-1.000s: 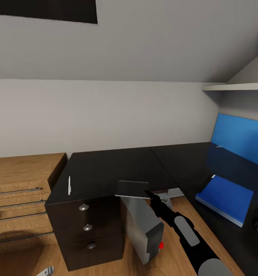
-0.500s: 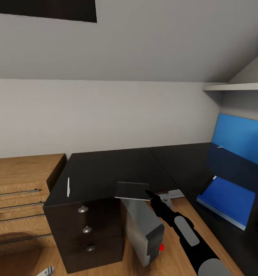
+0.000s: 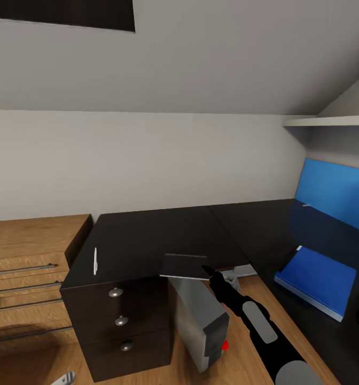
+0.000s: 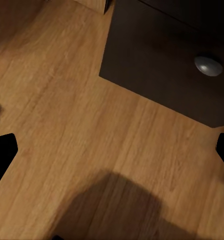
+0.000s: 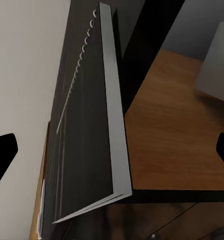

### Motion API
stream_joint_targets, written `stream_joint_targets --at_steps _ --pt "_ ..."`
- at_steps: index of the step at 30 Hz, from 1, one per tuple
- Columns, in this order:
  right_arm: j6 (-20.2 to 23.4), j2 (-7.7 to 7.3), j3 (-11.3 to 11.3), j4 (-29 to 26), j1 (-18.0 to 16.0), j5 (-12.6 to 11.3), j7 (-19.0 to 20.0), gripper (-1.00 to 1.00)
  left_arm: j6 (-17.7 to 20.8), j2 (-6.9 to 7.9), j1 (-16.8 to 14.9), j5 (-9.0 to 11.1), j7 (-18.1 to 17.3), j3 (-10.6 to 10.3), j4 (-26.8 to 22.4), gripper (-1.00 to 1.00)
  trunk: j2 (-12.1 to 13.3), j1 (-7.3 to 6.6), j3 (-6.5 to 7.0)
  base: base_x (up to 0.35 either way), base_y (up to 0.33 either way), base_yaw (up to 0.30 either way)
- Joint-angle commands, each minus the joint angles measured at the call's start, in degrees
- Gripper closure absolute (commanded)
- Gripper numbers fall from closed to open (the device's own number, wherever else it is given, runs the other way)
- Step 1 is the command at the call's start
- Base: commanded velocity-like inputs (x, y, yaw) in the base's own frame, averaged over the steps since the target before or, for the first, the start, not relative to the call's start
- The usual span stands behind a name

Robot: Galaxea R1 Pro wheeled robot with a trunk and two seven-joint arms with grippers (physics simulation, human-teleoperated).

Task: In the bedroom, organize the workspace by keeping the computer under the desk, ensuring the monitor is on the desk, placing the keyboard on the desk next to the monitor, placing the mouse on the desk next to the keyboard, moving the folder from the swivel chair onto the desk next to the mouse, stacking the notebook on top of the folder with the pen on top of the notebook, and positioning the swivel chair next to the desk.

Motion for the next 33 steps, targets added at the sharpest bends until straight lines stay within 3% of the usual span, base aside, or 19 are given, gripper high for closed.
stream_joint_targets --at_steps 1,19,20,33 --pt "0.16 0.01 0.01 0.02 -0.04 -0.3 0.07 -1.0 0.17 0.01 0.02 0.59 0.36 -0.02 -0.13 -1.0 -0.03 0.0 -0.05 0.0 0.093 0.0" --pt "0.17 0.36 0.15 0.03 -0.04 -0.3 0.07 -1.0 0.25 0.08 0.02 0.58 0.44 -0.02 -0.13 -1.0 -0.03 0.0 -0.05 0.0 0.074 0.0" --pt "0.17 0.36 0.15 0.03 -0.04 -0.3 0.07 1.0 0.25 0.08 0.02 0.58 0.44 -0.02 -0.13 -1.0 -0.03 0.0 -0.05 0.0 0.002 0.0" --pt "0.08 0.36 0.15 0.02 -0.04 -0.21 0.07 1.0 0.26 -0.05 0.02 0.57 0.44 -0.02 -0.11 -1.0 -0.03 0.0 -0.05 0.0 0.0 0.0"
